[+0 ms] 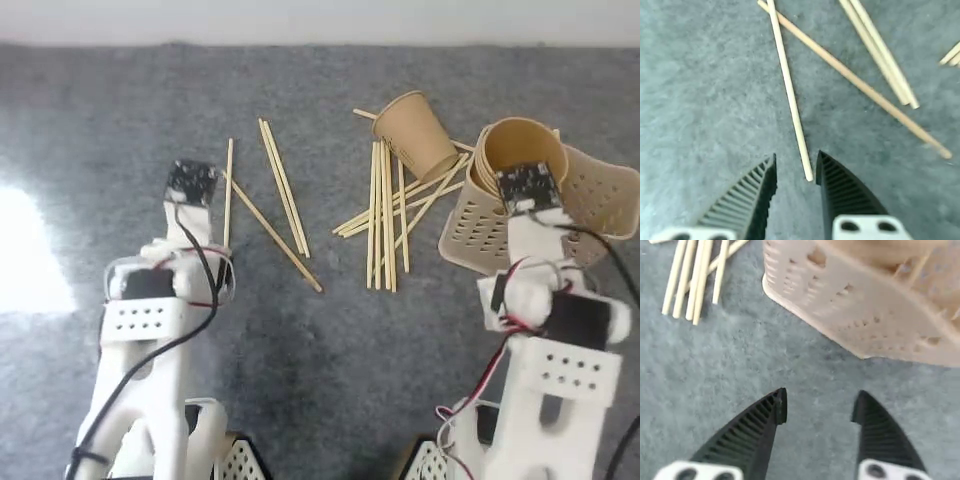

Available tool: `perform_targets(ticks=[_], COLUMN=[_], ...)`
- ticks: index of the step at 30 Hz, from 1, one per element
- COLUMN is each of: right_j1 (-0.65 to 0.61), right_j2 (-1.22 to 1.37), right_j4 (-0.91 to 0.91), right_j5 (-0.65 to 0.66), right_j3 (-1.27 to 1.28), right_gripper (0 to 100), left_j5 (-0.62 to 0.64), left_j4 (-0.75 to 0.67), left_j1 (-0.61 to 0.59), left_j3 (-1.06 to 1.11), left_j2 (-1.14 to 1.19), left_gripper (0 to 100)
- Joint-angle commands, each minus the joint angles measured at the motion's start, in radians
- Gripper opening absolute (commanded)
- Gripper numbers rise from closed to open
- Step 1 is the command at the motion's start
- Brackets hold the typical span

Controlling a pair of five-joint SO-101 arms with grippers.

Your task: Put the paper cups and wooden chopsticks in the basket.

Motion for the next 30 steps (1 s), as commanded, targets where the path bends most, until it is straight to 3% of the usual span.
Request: perform_targets(ticks=[1, 9, 21, 30], right_j1=[-0.010, -0.036, -0.036, -0.036], right_j2=[-0.068, -0.162, -0.170, -0.173], right_j4=[-0.099, -0.174, -0.317, -0.361], right_j5=[-0.064, -0.075, -0.075, -0.078], right_j3=[0.130, 0.261, 0.394, 0.428], right_gripper=[27.8, 23.6, 23.1, 23.1], left_j5=[0.020, 0.025, 0.087, 0.083], left_j4=[0.071, 0.064, 0.064, 0.068], left_j1=[0.005, 0.087, 0.075, -0.005], left_j3=[-0.139, -0.183, -0.680, -0.974], left_j2=[-0.018, 0.052, 0.760, 1.083], left_gripper=[14, 14, 14, 14])
